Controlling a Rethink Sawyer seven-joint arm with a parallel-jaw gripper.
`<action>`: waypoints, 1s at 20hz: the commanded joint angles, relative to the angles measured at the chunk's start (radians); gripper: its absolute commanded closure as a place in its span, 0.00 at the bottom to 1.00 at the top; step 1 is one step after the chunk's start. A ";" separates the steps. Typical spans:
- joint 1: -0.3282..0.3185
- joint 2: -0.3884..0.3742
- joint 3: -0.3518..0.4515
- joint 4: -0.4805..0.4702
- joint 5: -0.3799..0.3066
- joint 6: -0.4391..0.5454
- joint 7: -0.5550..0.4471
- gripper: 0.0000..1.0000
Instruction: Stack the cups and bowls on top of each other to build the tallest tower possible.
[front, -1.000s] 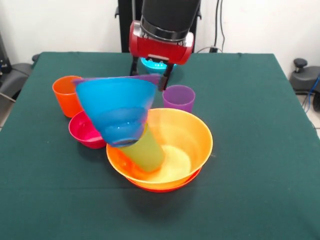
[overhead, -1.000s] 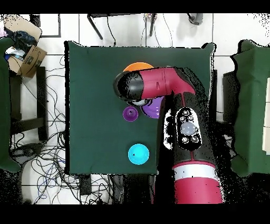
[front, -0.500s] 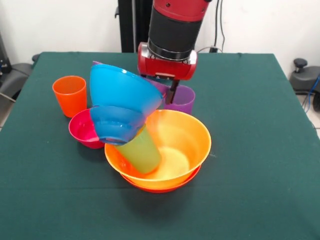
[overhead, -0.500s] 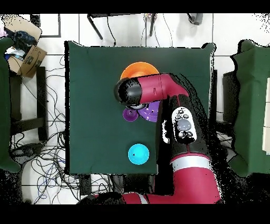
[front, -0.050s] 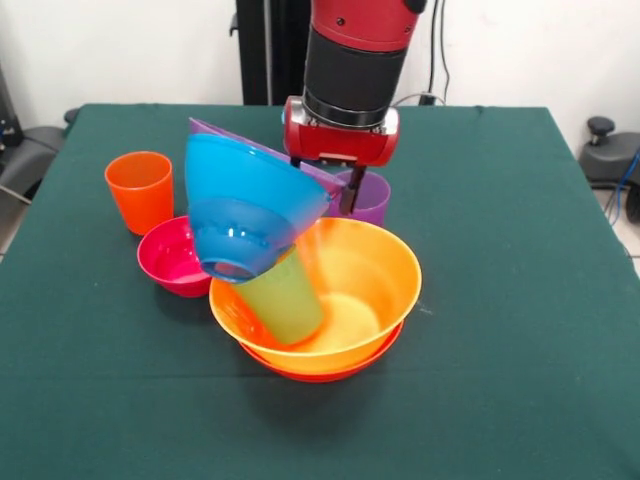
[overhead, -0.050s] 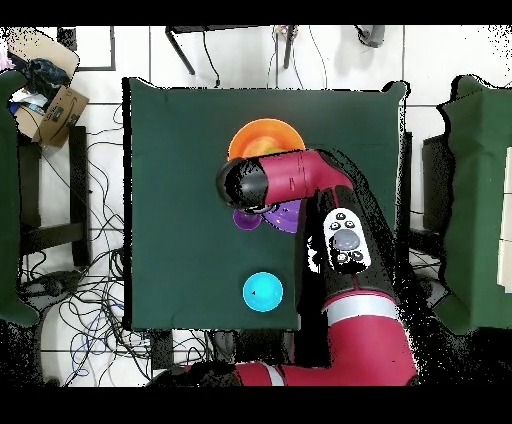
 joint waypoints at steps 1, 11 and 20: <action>0.008 0.046 0.076 0.064 0.025 -0.066 0.031 0.00; 0.086 0.048 0.082 0.085 0.125 -0.086 0.148 0.00; 0.233 0.115 -0.064 -0.037 0.171 -0.180 0.296 0.00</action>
